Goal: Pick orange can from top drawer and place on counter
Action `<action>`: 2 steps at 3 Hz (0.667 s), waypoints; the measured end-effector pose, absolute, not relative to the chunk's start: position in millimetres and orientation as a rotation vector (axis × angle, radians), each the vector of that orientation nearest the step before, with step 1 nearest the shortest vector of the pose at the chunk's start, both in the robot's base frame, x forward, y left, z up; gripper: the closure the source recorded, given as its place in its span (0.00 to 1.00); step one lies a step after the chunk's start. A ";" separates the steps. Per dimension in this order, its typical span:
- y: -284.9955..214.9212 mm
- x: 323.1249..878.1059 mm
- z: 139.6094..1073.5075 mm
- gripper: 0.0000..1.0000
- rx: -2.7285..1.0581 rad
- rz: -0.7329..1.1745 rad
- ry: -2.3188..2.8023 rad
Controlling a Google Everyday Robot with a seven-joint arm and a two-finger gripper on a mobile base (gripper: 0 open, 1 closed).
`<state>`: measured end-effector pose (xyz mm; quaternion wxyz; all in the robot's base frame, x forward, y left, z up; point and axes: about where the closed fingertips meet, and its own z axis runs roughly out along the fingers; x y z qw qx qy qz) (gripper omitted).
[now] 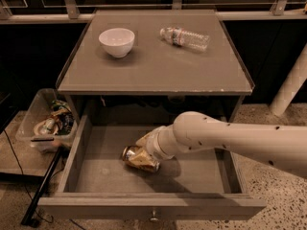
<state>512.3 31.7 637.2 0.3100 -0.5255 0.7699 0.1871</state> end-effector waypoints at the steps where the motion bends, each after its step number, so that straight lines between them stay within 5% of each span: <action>1: 31.7 512.3 637.2 0.84 -1.388 0.494 2.034; 2: 31.7 512.2 637.2 1.00 -1.388 0.494 2.033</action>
Offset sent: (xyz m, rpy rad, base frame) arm 0.0000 0.0000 0.0000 0.0000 0.0000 0.0000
